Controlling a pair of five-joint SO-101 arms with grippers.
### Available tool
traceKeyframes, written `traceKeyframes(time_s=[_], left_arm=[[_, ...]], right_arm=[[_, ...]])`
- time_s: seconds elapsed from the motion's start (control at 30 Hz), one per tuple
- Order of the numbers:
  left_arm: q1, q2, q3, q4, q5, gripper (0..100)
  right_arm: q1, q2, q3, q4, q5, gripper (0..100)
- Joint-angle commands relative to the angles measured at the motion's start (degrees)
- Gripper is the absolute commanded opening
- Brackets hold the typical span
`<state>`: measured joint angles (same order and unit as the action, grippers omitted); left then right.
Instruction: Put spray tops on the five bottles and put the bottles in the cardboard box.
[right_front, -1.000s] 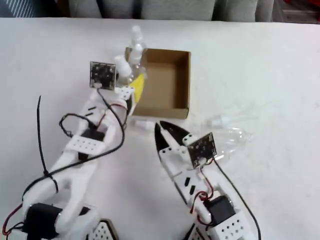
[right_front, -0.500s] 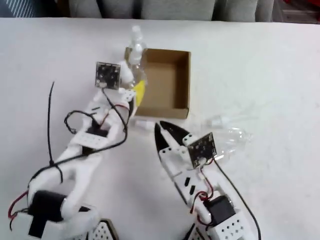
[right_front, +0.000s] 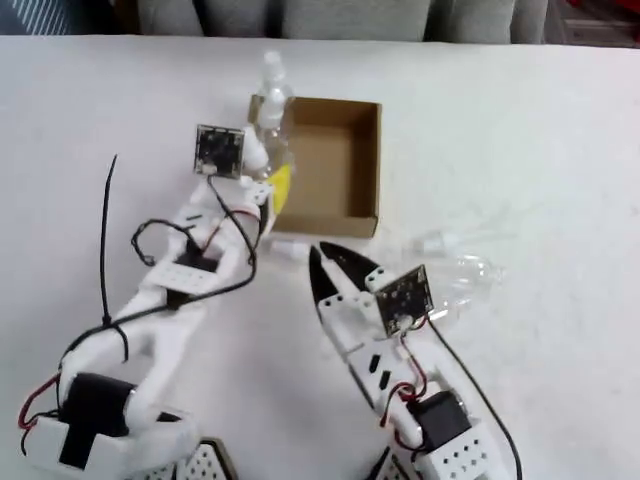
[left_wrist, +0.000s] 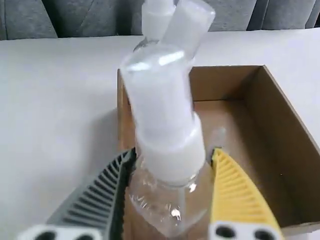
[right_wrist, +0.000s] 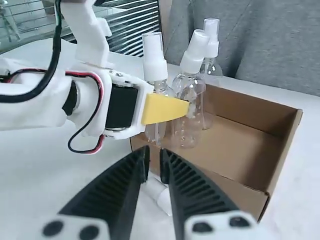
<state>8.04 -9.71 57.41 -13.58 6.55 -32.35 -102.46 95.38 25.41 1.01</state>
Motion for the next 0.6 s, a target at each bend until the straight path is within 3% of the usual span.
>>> traceKeyframes(time_s=[0.0,0.57], left_arm=[[0.84,-0.22,-1.58,-1.67,-0.62,7],[1.89,-0.22,0.53,-1.67,-0.62,7]], right_arm=[[0.66,-0.48,0.26,-0.22,0.44,1.5],[0.66,-0.48,0.53,-0.22,0.44,1.5]])
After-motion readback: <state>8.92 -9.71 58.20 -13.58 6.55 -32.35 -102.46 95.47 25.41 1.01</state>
